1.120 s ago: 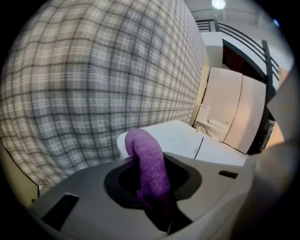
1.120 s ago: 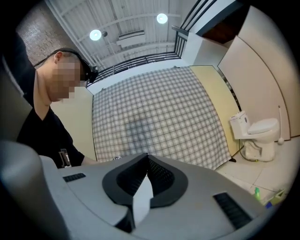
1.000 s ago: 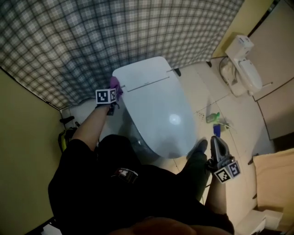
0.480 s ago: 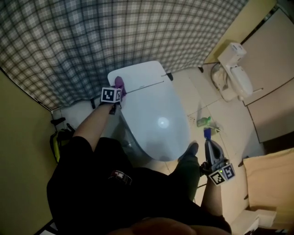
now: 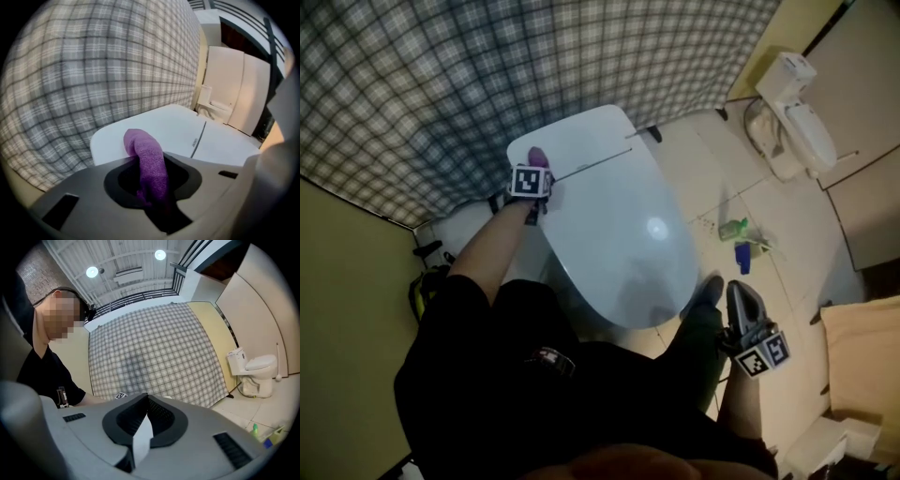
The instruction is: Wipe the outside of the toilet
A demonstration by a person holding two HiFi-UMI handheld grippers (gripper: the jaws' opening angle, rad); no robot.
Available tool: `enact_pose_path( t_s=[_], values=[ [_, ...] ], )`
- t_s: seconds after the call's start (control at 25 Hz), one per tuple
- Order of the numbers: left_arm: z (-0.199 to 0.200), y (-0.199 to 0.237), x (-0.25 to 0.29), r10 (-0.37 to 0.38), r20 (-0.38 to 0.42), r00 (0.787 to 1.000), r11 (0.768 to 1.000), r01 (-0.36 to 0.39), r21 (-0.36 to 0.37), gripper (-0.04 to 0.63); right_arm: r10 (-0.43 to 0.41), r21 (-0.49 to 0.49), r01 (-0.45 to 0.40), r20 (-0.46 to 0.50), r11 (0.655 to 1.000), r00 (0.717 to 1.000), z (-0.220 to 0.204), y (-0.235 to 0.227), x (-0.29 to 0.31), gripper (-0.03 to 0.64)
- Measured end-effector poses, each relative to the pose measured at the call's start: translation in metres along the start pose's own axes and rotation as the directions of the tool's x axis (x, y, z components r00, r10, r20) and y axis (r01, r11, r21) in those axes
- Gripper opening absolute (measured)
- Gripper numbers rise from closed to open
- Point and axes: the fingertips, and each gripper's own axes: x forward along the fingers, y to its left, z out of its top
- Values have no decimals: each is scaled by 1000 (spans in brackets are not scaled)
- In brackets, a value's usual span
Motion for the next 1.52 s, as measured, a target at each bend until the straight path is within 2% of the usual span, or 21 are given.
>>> enact_pose_path(
  t_s=[0.08,0.2,0.28,0.4,0.56,0.64,0.72,0.8,0.88,0.96,1.08,1.16,1.28,1.36,1.44,1.52],
  values=[
    [24,-20,19,-44,6,999,999,44,30,91,-5,15,5,4,1000,1000,-2,-11,-1,3],
    [57,-58,58,-86,17,996,996,85,35,91,-36,40,35,6,999,999,-6,-32,-10,3],
    [73,-84,83,-72,4,997,997,71,38,91,-74,56,73,3,996,997,-11,-48,-24,3],
    [96,-118,115,9,-23,1000,998,-8,60,89,-134,81,133,-1,988,991,-17,-82,-48,3],
    [117,-171,153,-18,-50,999,997,22,75,91,-187,127,187,-10,974,982,-30,-121,-71,3],
    [134,-195,168,-70,-16,997,993,71,93,89,-201,140,201,-16,970,980,-37,-133,-78,3],
    [148,-226,178,-170,28,985,981,167,97,89,-207,146,207,-19,967,978,-40,-140,-81,3],
    [143,-241,176,-223,19,975,971,220,93,91,-205,148,205,-13,968,979,-40,-140,-82,3],
    [130,-232,163,-208,1,978,976,207,71,91,-202,143,200,0,969,979,-35,-135,-85,3],
    [121,-216,141,-181,28,983,982,180,53,91,-199,138,195,14,971,980,-30,-128,-89,3],
    [99,-171,96,-106,53,993,993,103,60,91,-173,115,168,31,979,984,-19,-106,-86,3],
    [79,-135,59,-85,60,995,996,82,44,91,-141,88,136,49,987,989,-9,-85,-76,3],
    [32,-77,0,-42,49,998,999,41,16,91,-89,53,86,68,995,994,2,-44,-58,3],
    [-2,-44,-34,-15,43,999,999,16,-36,91,-44,21,42,76,999,996,10,-19,-43,3],
    [-37,-23,-57,-2,26,1000,996,5,-91,89,-4,-5,4,80,1000,997,15,5,-29,3],
    [-70,-18,-72,-4,-3,1000,995,4,-103,89,26,-22,-24,82,999,996,16,27,-19,3]
  ],
)
